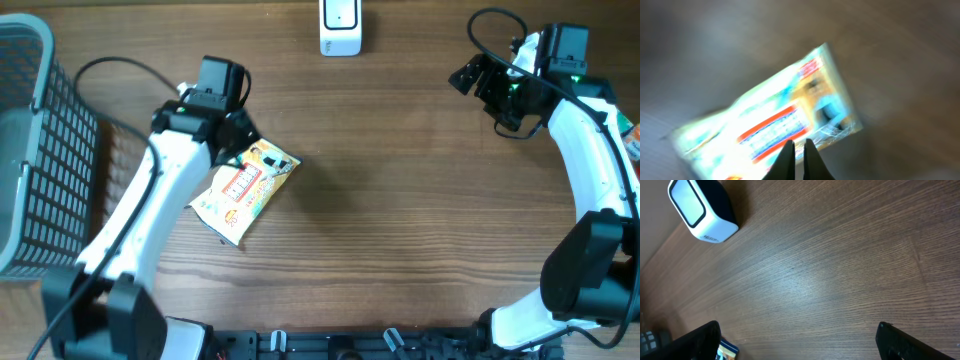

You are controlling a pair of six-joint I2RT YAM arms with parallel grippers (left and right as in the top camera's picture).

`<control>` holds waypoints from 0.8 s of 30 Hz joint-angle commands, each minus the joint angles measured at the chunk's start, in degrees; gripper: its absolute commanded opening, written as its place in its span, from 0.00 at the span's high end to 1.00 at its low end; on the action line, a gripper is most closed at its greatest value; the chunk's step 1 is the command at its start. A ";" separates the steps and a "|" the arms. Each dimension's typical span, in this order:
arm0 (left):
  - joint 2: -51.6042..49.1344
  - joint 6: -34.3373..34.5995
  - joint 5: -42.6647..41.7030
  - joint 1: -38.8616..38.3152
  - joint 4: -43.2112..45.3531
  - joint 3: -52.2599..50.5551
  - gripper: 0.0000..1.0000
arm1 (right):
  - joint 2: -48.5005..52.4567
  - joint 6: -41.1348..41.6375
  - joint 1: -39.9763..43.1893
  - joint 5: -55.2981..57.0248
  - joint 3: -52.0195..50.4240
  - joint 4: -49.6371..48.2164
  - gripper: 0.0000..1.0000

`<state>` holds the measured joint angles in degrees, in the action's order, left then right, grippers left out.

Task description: Scan the item barcode

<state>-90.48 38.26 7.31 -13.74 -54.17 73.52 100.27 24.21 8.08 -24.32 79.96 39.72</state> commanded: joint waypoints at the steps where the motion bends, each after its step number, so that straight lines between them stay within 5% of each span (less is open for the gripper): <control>1: -0.94 4.94 7.41 0.37 -6.38 -2.25 0.96 | -0.37 0.17 -0.22 0.37 -0.07 -0.13 0.01; 14: -6.34 17.09 12.04 3.72 8.37 -22.73 0.96 | -0.37 0.17 -0.22 0.37 -0.07 -0.13 0.00; 24: 2.45 14.27 8.94 4.94 0.50 -12.26 0.96 | -0.37 0.20 -0.22 0.37 -0.07 -0.11 0.00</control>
<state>-94.63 52.80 17.32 -9.02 -51.46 54.63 100.27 24.21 8.08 -24.32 79.96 39.75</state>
